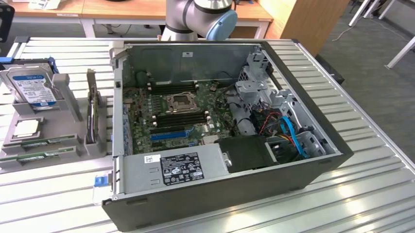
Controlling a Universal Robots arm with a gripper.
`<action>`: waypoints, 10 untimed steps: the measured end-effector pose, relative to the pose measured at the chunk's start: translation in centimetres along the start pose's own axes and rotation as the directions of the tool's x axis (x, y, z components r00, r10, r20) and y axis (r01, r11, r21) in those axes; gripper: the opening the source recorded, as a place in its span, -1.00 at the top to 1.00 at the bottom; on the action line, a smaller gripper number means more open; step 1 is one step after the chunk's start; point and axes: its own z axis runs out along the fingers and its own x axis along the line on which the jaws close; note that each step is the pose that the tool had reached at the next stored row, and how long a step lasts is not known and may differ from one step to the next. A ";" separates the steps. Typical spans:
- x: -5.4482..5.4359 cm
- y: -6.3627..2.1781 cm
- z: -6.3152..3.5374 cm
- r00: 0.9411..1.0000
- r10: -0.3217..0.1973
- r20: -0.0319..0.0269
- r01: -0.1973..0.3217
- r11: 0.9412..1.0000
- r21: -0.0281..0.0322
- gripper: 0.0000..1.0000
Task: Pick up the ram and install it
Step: 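Pick up the ram and move it above insertion slot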
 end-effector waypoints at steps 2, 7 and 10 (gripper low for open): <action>0.0 0.00 0.00 0.999 -0.036 -0.002 0.036 0.999 -0.001 0.80; 0.0 0.00 0.00 0.992 -0.126 -0.005 0.126 0.992 -0.003 0.80; 0.0 0.00 0.00 0.983 -0.181 -0.008 0.181 0.984 -0.005 0.80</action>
